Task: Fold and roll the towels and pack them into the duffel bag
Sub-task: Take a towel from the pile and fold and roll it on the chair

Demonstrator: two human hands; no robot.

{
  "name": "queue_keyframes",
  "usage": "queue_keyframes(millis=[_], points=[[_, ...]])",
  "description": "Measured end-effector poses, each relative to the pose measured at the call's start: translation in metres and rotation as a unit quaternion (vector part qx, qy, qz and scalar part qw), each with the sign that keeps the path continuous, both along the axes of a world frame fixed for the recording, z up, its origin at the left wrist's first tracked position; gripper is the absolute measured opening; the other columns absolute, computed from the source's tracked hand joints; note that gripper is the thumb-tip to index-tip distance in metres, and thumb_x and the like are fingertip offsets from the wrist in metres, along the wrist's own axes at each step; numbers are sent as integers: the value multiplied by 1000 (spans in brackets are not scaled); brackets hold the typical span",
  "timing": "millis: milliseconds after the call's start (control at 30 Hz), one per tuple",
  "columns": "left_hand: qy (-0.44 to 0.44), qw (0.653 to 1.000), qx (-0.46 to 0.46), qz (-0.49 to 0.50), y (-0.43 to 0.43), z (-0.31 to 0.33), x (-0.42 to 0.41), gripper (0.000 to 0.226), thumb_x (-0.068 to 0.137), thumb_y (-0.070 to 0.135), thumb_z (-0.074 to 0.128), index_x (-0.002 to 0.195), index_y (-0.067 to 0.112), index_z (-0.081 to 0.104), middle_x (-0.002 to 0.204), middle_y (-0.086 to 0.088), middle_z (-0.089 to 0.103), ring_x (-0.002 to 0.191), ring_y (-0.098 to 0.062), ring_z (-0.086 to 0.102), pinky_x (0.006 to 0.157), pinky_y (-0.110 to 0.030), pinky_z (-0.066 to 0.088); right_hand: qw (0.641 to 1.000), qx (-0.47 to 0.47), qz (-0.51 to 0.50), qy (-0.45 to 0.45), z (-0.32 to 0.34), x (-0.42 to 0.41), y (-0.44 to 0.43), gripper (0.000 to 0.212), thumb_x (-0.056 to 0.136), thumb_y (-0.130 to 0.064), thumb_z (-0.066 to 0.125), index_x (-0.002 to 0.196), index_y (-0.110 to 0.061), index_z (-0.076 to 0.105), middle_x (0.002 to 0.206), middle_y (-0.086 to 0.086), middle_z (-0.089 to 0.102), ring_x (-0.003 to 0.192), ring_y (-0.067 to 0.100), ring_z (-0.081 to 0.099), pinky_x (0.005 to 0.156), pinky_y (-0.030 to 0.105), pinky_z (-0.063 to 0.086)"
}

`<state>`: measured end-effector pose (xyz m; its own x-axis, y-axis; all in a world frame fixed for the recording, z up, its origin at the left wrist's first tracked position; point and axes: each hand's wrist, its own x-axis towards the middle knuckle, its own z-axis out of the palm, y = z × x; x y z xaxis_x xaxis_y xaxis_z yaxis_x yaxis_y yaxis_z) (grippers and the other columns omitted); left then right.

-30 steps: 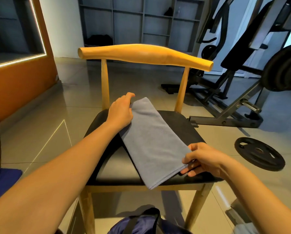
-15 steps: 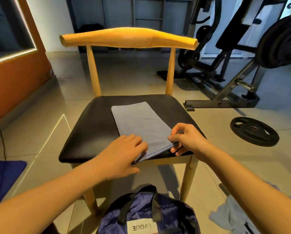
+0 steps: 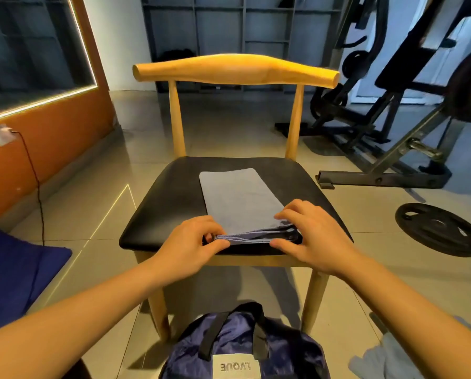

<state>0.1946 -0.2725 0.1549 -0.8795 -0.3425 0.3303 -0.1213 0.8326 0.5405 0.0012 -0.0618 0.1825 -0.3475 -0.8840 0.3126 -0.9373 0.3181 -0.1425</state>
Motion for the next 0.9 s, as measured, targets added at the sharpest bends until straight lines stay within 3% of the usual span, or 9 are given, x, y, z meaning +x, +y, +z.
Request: queue_keyframes(millis=[100, 233, 333, 433, 533, 633, 733, 833, 900], points=[[-14, 999, 29, 0, 0, 4, -2, 18, 92, 43, 68, 97, 27, 77, 91, 12, 64, 88, -9, 57, 67, -26, 51, 996, 39, 50, 57, -13, 1, -7, 59, 89, -57, 65, 139, -31, 48, 131, -10, 52, 119, 14, 48, 106, 33, 39], [-40, 998, 38, 11, -3, 8, -1, 16, 95, 42, 65, 97, 29, 74, 93, 13, 60, 88, -6, 56, 68, -24, 50, 995, 2, 42, 90, -23, -1, -16, 26, 94, -39, 65, 117, -29, 60, 115, -7, 59, 103, 16, 52, 91, 27, 41], [-78, 996, 40, 23, -4, 10, -1, 15, 99, 40, 59, 94, 30, 68, 94, 13, 57, 87, -8, 56, 70, -22, 48, 997, -12, 30, 68, -23, -8, -15, 15, 97, -36, 62, 108, -27, 66, 106, -7, 60, 96, 15, 52, 80, 25, 38], [-116, 991, 52, 44, -4, 13, -4, 24, 104, 36, 49, 88, 23, 62, 92, 5, 56, 86, -14, 55, 75, -29, 46, 998, -15, 20, -49, -18, -13, -13, 19, 99, -41, 58, 107, -27, 68, 102, -11, 55, 93, 8, 46, 78, 25, 35], [-148, 985, 27, 79, -5, 17, -9, 35, 107, 33, 41, 85, 13, 59, 87, -1, 54, 84, -18, 53, 78, -37, 46, 992, 28, 17, -125, -12, -18, -16, 23, 101, -43, 54, 110, -26, 68, 105, -9, 53, 99, 9, 46, 84, 28, 42], [-174, 978, 22, 112, -6, 14, -13, 39, 106, 32, 42, 87, 3, 61, 85, -11, 55, 83, -25, 54, 76, -42, 47, 990, 58, -2, -130, -11, -24, -19, 28, 103, -44, 49, 105, -26, 69, 102, -7, 53, 97, 11, 47, 85, 32, 45], [-178, 971, 71, 139, -11, 11, -17, 40, 101, 32, 52, 87, -2, 65, 77, -14, 55, 71, -21, 51, 65, -35, 42, 989, 79, -40, -119, -10, -26, -25, 32, 102, -47, 50, 95, -22, 70, 96, -3, 55, 91, 14, 50, 81, 32, 45], [-175, 966, 95, 165, -12, 8, -21, 37, 94, 33, 61, 83, -1, 70, 69, -11, 55, 65, -19, 55, 61, -30, 44, 988, 64, -79, -120, -9, -26, -32, 41, 97, -51, 58, 79, -16, 68, 85, 2, 61, 80, 18, 56, 75, 34, 45], [-145, 971, 54, 183, -9, 8, -19, 31, 89, 36, 67, 76, 7, 69, 67, -8, 60, 64, -19, 60, 59, -30, 51, 991, 26, -95, -92, -8, -26, -32, 35, 91, -55, 64, 78, -22, 64, 83, -4, 59, 79, 15, 55, 77, 33, 44]])
